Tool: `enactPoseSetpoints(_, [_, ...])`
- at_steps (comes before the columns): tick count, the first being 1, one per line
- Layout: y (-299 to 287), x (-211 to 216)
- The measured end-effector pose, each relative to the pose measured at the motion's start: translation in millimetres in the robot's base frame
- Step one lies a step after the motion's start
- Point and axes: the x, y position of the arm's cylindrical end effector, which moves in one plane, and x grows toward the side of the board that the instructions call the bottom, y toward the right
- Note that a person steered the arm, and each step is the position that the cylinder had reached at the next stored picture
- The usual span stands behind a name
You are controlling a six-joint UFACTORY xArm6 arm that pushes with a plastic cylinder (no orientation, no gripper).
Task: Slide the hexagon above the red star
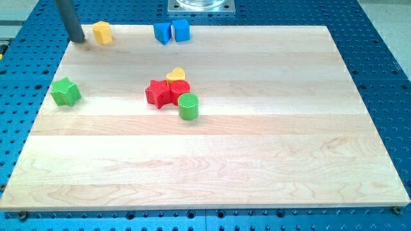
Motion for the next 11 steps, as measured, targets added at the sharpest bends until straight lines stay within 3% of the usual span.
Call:
enactPoseSetpoints(1, [23, -28])
enactPoseSetpoints(2, [45, 30])
enactPoseSetpoints(3, [63, 130])
enactPoseSetpoints(4, [24, 111])
enactPoseSetpoints(5, [13, 65])
enactPoseSetpoints(6, [28, 20])
enactPoseSetpoints(7, [61, 2])
enactPoseSetpoints(8, [121, 25])
enactPoseSetpoints(9, [121, 70])
enactPoseSetpoints(11, [56, 11])
